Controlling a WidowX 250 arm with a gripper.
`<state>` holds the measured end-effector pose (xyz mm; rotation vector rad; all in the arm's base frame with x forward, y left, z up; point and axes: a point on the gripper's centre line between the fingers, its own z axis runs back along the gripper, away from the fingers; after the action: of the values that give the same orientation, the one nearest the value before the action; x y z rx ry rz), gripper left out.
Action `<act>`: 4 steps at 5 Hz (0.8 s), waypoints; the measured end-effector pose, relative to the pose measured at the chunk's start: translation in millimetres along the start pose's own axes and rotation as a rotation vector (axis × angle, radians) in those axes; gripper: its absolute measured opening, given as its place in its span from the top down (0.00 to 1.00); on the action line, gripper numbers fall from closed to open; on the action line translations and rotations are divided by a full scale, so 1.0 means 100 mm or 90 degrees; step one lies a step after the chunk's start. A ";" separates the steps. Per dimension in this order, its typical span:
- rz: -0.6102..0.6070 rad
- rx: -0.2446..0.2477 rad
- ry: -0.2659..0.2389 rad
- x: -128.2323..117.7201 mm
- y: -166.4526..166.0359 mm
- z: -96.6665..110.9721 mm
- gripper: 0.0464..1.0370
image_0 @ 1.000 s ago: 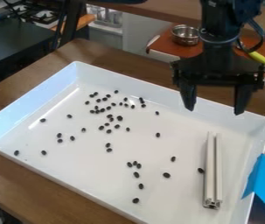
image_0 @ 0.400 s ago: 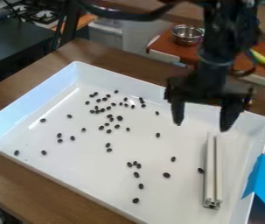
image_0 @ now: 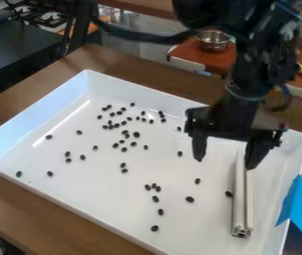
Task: Sweep into pile
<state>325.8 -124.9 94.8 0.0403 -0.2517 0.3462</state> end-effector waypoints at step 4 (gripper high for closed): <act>0.019 -0.032 0.013 -0.13 -0.16 -0.25 0.04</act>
<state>325.5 -142.6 67.8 -0.0158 -0.2416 0.3693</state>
